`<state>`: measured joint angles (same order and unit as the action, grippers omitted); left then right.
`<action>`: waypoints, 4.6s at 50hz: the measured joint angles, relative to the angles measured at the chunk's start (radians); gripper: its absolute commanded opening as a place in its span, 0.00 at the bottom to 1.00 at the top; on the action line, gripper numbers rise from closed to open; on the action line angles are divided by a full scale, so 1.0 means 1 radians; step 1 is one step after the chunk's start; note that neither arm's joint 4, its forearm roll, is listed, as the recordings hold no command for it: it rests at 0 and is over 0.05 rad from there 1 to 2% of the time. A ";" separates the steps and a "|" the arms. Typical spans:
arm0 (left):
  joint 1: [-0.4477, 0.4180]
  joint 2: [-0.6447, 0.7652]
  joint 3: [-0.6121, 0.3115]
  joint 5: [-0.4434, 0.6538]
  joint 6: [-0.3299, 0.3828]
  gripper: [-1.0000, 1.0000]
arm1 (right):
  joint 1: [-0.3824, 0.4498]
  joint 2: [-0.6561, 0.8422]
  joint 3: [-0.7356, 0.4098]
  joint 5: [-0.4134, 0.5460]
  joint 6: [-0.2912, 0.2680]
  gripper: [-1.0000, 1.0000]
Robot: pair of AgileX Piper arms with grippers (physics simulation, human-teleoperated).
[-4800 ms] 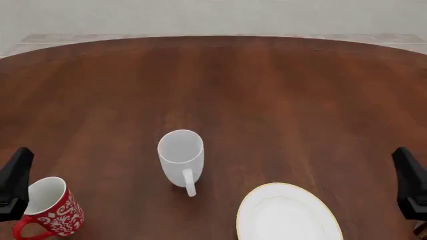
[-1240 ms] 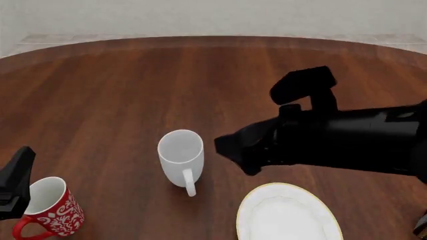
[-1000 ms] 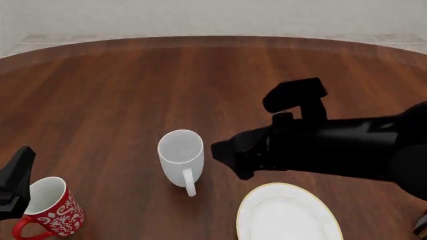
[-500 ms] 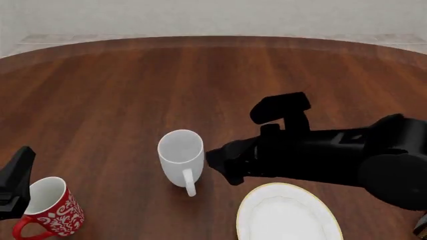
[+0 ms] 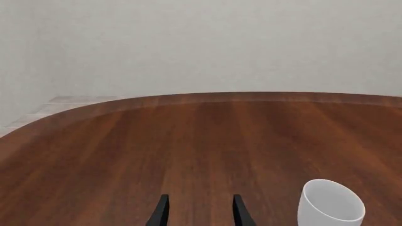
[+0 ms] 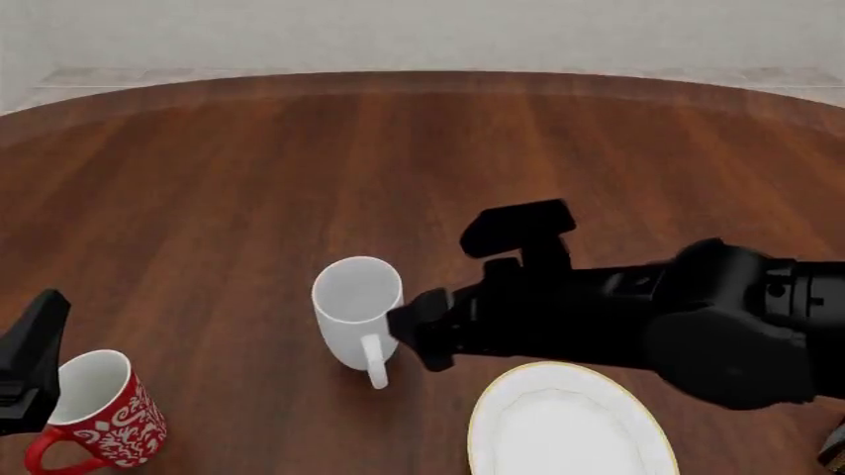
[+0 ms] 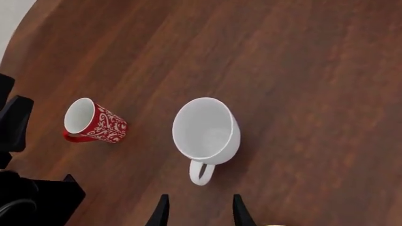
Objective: Put the white mug on the plate.
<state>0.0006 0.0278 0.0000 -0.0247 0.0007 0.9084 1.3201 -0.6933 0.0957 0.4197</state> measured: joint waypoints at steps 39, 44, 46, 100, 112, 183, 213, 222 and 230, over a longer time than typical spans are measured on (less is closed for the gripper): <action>0.000 0.000 0.000 0.000 0.000 1.00 | 0.022 0.163 -0.041 -0.089 0.039 1.00; 0.000 0.000 0.000 0.000 0.000 1.00 | 0.026 0.186 -0.048 -0.098 0.045 1.00; 0.000 0.000 0.000 0.000 0.000 1.00 | 0.027 0.195 -0.050 -0.102 0.047 1.00; 0.000 0.000 0.000 0.000 0.000 1.00 | 0.071 0.395 -0.050 -0.240 0.132 1.00; 0.000 0.000 0.000 0.000 0.000 1.00 | 0.077 0.426 -0.047 -0.267 0.148 1.00; 0.000 0.000 0.000 0.000 0.000 1.00 | 0.050 0.347 -0.079 -0.149 0.041 0.00; 0.000 0.000 0.000 0.000 0.000 1.00 | -0.017 0.079 0.004 -0.002 -0.044 0.00; 0.000 0.000 0.000 0.000 0.000 1.00 | -0.032 -0.009 0.055 0.022 -0.053 0.00; 0.000 0.000 0.000 0.000 0.000 1.00 | -0.042 -0.079 0.100 0.040 -0.058 0.00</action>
<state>0.0006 0.0278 0.0000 -0.0247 0.0008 0.8666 1.2407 -0.5930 0.1359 0.3621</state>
